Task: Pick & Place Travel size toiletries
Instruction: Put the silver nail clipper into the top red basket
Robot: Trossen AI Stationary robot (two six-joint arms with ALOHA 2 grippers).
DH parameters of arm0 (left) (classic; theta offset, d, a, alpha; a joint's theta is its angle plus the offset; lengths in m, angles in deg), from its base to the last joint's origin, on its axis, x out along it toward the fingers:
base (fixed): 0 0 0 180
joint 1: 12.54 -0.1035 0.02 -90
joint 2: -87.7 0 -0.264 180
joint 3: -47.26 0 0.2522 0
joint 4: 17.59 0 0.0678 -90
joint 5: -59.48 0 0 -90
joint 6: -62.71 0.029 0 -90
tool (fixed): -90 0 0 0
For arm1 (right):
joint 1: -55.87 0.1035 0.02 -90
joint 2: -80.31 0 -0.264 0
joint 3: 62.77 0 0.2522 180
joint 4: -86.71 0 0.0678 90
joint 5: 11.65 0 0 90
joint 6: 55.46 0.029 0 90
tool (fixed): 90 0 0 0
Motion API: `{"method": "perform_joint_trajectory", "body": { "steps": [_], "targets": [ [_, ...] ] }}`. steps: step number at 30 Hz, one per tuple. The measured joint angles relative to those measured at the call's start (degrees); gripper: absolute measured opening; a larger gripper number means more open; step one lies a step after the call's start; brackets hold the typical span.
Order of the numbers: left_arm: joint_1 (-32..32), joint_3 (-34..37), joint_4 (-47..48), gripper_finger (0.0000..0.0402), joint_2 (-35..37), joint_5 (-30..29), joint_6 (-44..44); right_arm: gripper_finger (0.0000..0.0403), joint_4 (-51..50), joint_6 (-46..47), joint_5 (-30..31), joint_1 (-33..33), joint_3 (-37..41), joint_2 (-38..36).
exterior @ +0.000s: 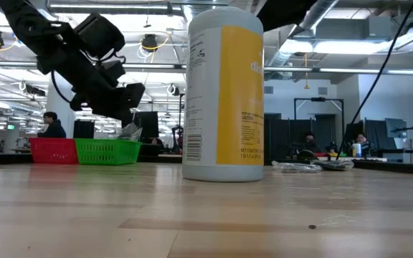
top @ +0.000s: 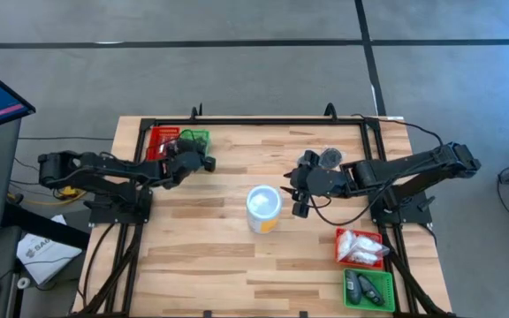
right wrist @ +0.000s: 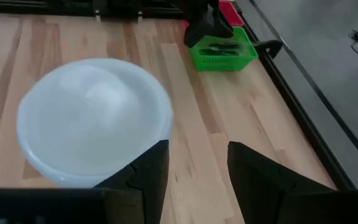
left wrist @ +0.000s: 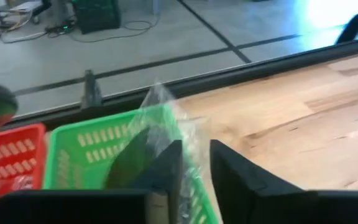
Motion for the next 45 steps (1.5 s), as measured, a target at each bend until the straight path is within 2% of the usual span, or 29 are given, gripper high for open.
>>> {"method": "perform_joint_trajectory", "body": {
  "steps": [8, 17, 23, 31, 45],
  "targets": [
    [0.0, 0.0, -1.8, 0.0131, 0.0, 4.2, 2.5, 0.0154, -5.2, 2.6, 3.0, -3.4, -0.2, 0.0],
    [0.5, 0.0, -3.2, 0.0154, 4.5, 4.6, 5.0, 0.0154, -16.3, 10.0, 3.1, -9.0, -0.2, 0.0],
    [0.5, 0.0, -3.9, 0.0153, 10.1, 12.9, 9.4, 0.0154, -22.3, 10.2, -0.3, -11.0, 1.3, 0.1],
    [1.0, 0.0, -4.7, 0.0154, 13.2, 24.2, 9.5, 0.0144, -17.4, 1.9, -9.5, -13.8, 8.6, 0.1],
    [7.9, 0.0, -5.8, 0.0155, 13.2, 25.2, 9.5, 0.0123, -4.0, -7.3, -20.7, -19.0, 19.0, 0.5]
  ]
}}
